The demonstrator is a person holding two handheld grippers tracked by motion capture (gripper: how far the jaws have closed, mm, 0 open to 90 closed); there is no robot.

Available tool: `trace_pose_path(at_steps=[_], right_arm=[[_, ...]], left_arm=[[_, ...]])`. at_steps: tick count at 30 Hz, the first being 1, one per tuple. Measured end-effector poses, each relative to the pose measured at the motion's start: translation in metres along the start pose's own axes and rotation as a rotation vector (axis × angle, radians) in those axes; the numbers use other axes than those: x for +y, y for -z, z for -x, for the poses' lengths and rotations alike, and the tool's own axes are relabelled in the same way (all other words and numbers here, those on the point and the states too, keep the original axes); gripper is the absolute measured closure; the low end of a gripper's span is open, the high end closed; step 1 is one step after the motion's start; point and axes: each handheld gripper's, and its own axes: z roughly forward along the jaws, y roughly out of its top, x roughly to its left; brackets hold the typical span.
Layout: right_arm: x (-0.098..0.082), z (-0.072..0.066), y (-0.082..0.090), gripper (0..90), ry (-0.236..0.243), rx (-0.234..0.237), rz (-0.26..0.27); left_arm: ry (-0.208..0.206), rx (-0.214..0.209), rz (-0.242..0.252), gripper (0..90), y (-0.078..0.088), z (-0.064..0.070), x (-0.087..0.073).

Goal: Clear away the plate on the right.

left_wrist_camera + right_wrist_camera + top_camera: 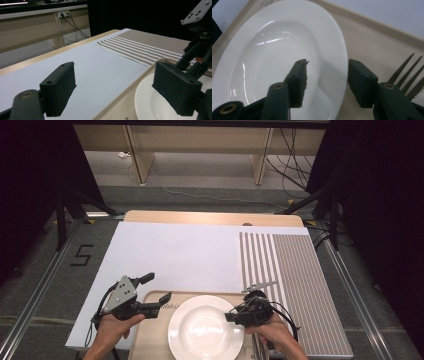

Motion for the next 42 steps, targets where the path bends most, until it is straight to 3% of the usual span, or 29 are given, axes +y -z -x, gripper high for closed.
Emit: trace_pose_path(at_steps=[3, 11, 13, 15, 22, 31, 37, 38, 42], right_arm=[[0.001, 0.0, 0.009, 43.0, 0.006, -0.034, 0.041], [-0.002, -0.005, 0.031, 33.0, 0.085, -0.094, 0.187], [-0.002, -0.006, 0.034, 32.5, 0.094, -0.127, 0.223], [-0.001, -0.007, 0.038, 30.0, 0.067, -0.138, 0.244], [-0.003, -0.011, 0.05, 24.7, 0.118, -0.19, 0.351], [-0.009, -0.016, 0.065, 23.1, 0.115, -0.23, 0.505], [-0.015, -0.019, 0.068, 22.4, 0.125, -0.257, 0.533], [-0.016, -0.019, 0.07, 22.2, 0.136, -0.279, 0.53], [-0.021, -0.023, 0.073, 20.6, 0.13, -0.269, 0.536]], left_arm=[[0.0, -0.002, -0.002, 17.5, 0.0, 0.0, 0.0], [0.011, -0.01, -0.003, 17.1, 0.0, 0.0, 0.0], [0.009, -0.011, -0.005, 16.9, 0.0, 0.0, 0.0], [0.011, -0.015, 0.002, 16.9, -0.001, 0.0, -0.001], [0.011, -0.013, -0.003, 16.9, -0.001, 0.0, -0.001], [0.026, -0.023, -0.017, 16.2, -0.001, -0.001, -0.001], [0.028, -0.022, -0.016, 16.1, -0.001, -0.001, -0.002], [0.028, -0.022, -0.016, 16.0, -0.001, -0.001, -0.002], [0.027, -0.021, -0.015, 15.9, 0.0, -0.001, -0.002]])
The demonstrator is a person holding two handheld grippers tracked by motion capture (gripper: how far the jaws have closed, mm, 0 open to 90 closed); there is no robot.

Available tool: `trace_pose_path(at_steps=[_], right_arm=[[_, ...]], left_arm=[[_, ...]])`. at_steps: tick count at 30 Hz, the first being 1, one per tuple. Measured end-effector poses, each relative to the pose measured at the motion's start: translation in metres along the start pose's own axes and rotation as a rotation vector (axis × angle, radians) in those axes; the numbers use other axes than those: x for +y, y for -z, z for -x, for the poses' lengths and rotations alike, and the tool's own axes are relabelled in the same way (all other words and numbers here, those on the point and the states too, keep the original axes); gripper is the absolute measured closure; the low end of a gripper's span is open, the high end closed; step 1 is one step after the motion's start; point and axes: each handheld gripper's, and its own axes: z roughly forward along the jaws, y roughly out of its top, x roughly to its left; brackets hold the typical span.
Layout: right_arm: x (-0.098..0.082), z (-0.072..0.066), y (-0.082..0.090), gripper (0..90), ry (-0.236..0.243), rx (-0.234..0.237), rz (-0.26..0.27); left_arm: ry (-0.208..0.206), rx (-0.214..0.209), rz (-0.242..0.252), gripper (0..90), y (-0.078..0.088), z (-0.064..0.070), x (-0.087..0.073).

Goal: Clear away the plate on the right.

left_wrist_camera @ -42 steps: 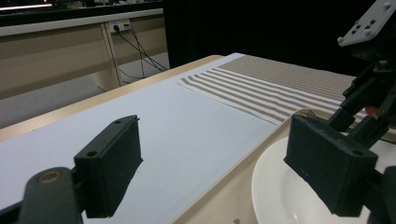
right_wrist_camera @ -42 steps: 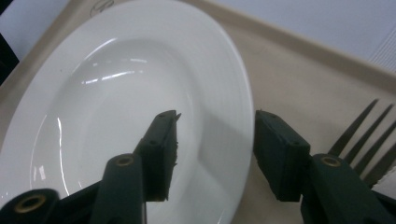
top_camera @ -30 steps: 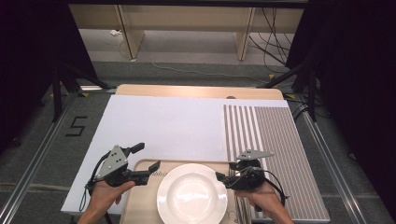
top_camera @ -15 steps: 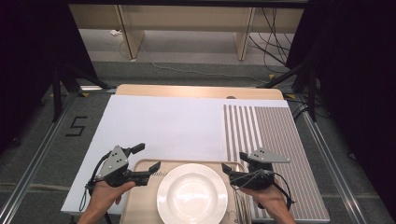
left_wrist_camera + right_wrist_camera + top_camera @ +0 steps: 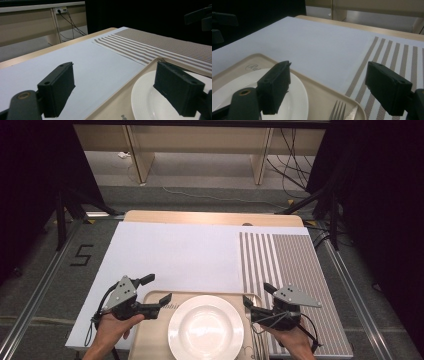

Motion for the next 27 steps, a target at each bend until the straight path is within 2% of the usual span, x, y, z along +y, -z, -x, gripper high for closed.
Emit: trace_pose_path(at_steps=[5, 6, 7, 14, 27], right_arm=[[-0.002, -0.001, 0.006, 19.4, -0.017, -0.006, 0.009], [-0.004, -0.001, 0.006, 19.4, -0.014, -0.008, 0.026], [-0.004, -0.001, 0.007, 19.3, -0.013, -0.015, 0.015], [-0.007, -0.003, 0.013, 19.3, 0.0, -0.017, 0.031], [-0.007, 0.0, 0.012, 18.9, -0.017, -0.018, 0.04]], left_arm=[[0.0, -0.001, 0.001, 15.8, 0.0, 0.0, 0.0], [-0.001, -0.002, 0.001, 15.8, 0.0, 0.0, 0.0], [0.0, -0.001, 0.0, 15.8, 0.0, 0.0, 0.0], [-0.001, 0.0, 0.002, 15.8, 0.0, 0.0, 0.0], [0.0, -0.002, 0.004, 15.8, 0.0, 0.0, 0.0]])
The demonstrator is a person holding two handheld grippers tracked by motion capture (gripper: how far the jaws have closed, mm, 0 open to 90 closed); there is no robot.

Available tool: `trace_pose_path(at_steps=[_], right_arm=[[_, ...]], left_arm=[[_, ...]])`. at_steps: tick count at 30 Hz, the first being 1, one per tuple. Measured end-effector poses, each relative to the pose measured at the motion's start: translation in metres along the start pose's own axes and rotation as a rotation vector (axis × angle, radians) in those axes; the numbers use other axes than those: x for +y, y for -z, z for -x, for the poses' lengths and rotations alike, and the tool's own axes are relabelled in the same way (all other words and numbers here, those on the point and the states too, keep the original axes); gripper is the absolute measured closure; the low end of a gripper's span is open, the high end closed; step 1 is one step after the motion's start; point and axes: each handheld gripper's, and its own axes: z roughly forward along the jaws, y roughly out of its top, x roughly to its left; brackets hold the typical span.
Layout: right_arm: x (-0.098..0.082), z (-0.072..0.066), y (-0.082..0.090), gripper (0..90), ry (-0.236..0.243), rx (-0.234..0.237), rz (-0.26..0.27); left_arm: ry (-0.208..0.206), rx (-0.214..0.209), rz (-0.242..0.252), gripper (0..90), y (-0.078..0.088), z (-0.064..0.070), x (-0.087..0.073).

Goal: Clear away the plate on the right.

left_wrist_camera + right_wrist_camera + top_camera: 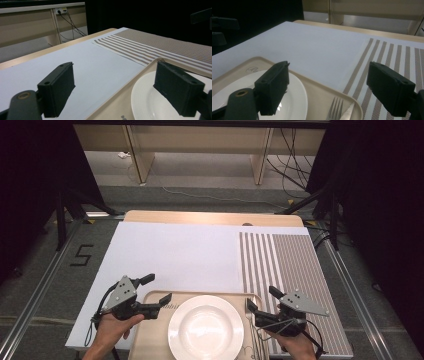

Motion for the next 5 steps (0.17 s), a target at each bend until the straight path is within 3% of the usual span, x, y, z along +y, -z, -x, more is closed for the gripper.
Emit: trace_pose_path(at_steps=[5], right_arm=[[0.0002, 0.0005, -0.0002, 18.3, -0.007, 0.005, 0.005]], left_arm=[[0.0, 0.0, 0.0, 15.8, -0.0001, 0.0, 0.0001]])
